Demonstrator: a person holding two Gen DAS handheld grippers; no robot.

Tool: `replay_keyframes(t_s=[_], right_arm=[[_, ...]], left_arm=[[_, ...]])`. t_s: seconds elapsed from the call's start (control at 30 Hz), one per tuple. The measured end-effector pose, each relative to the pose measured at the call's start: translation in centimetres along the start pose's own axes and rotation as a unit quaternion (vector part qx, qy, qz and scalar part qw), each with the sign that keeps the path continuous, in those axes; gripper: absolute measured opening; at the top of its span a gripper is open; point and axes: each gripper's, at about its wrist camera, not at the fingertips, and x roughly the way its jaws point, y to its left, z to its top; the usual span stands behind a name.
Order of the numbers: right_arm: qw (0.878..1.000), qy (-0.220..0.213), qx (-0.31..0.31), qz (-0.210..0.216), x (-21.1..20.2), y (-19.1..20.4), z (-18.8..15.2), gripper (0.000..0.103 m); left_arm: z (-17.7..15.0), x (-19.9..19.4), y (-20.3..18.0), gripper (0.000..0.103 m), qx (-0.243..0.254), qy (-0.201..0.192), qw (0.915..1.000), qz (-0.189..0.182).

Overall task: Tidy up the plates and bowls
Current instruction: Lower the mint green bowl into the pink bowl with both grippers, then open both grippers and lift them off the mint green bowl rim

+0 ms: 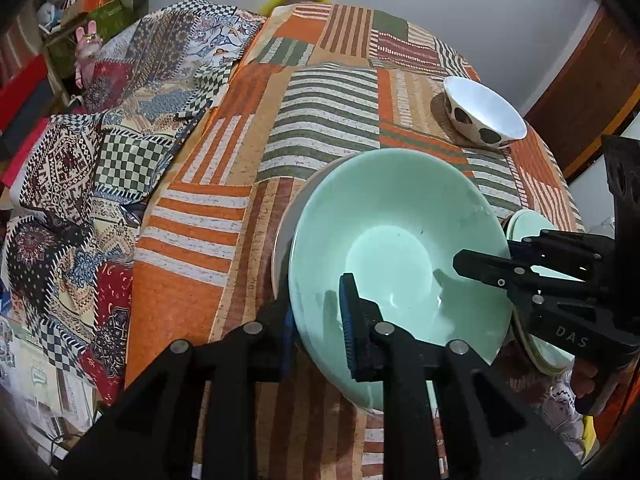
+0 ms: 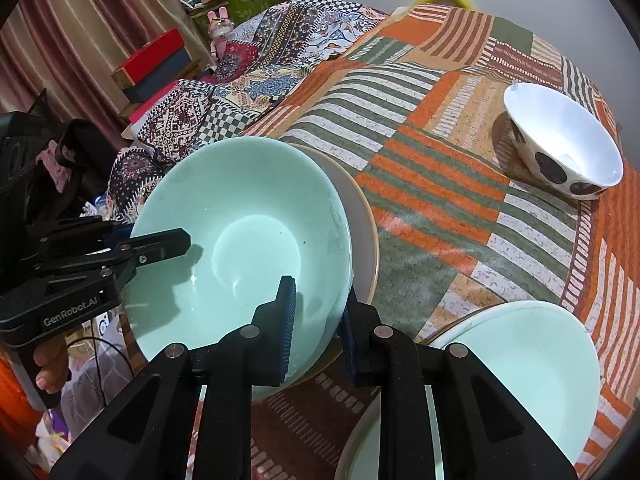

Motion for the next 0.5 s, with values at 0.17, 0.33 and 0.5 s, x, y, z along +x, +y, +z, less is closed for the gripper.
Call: replay_keyframes(t_s=[0.17, 0.33, 0.5], right_arm=[[1.0, -0.001, 0.002, 0.002, -0.1, 0.1, -0.1, 0.019], [1.0, -0.008, -0.001, 0.002, -0.4, 0.2, 0.1, 0.019], [1.0, -0.006, -0.003, 0.001, -0.5, 0.1, 0.0, 0.019]], left_arm=[[0.1, -0.7, 0.1, 0.027, -0.001, -0.013, 0.9998, 0.017], [0.3, -1.7, 0.1, 0.04, 0.006, -0.037, 0.9989, 0.027], [0.4, -2.2, -0.3, 0.04, 0.01, -0.043, 0.9986, 0.03]])
